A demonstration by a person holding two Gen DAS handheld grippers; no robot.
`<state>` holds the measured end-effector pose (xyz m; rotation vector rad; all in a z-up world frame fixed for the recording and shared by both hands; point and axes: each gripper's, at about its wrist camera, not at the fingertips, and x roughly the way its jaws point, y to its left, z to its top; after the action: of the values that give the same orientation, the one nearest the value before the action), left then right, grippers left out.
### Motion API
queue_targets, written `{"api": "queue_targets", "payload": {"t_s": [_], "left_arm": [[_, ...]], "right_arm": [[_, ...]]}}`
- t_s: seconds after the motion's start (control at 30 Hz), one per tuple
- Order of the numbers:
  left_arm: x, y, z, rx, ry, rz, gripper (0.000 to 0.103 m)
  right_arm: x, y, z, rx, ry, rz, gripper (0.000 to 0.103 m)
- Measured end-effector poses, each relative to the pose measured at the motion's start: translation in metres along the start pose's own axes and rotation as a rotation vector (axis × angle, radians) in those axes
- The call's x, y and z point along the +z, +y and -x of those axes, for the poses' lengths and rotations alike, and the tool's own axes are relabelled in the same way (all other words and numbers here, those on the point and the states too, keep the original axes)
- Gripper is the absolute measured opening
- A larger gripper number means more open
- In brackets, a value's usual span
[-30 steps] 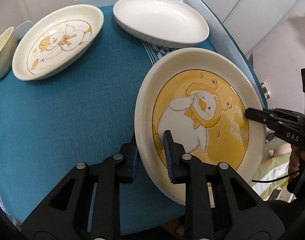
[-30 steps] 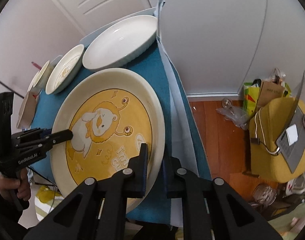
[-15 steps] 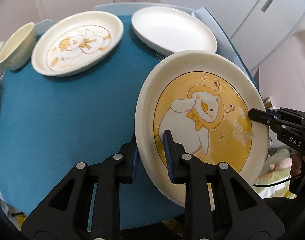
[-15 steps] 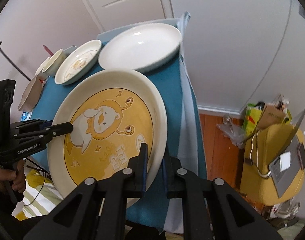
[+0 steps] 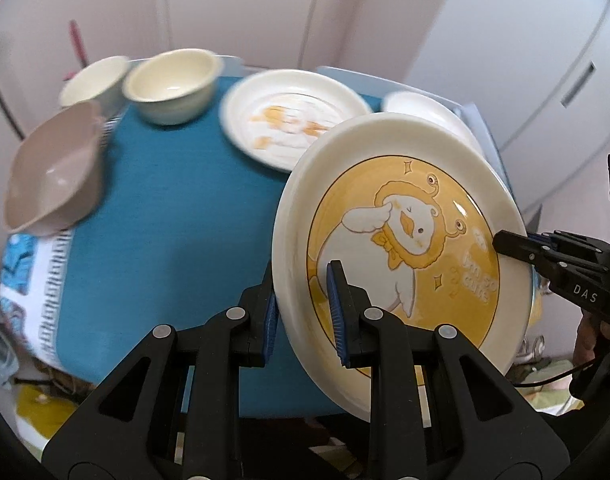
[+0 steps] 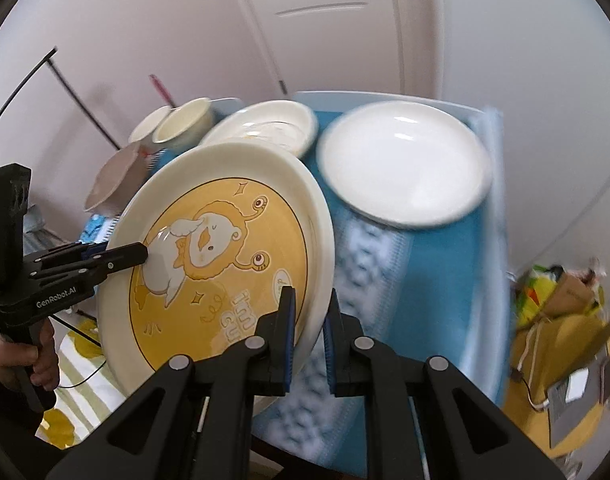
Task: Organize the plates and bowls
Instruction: 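Lift the yellow lion plate with both grippers, lower it beside the beige basin, open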
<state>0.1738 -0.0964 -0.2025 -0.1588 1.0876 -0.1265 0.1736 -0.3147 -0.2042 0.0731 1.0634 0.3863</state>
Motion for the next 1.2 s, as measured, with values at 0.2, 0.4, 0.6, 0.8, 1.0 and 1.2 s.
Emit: {"api": "queue_targets", "payload": {"t_s": [0.2, 0.4, 0.6, 0.8, 1.0, 1.2], "left_arm": [[-0.007, 0.070, 0.016, 0.036, 0.013, 0.043, 0.020], [-0.012, 0.138, 0.006, 0.038, 0.056, 0.058, 0.020], [-0.017, 0.179, -0.016, 0.006, 0.111, 0.039, 0.020], [-0.014, 0.194, -0.027, -0.029, 0.124, -0.035, 0.020], [-0.012, 0.198, -0.028, -0.050, 0.113, -0.093, 0.020], [-0.012, 0.194, -0.028, -0.029, 0.115, -0.102, 0.020]], "right_arm": [[0.016, 0.059, -0.034, 0.043, 0.020, 0.035, 0.012], [0.025, 0.111, -0.081, 0.050, 0.074, 0.031, 0.012], [0.029, 0.138, -0.120, 0.004, 0.099, 0.003, 0.012], [0.023, 0.140, -0.134, -0.037, 0.078, -0.036, 0.012], [0.024, 0.137, -0.143, -0.058, 0.066, -0.055, 0.012], [0.025, 0.138, -0.145, -0.070, 0.076, -0.043, 0.012]]}}
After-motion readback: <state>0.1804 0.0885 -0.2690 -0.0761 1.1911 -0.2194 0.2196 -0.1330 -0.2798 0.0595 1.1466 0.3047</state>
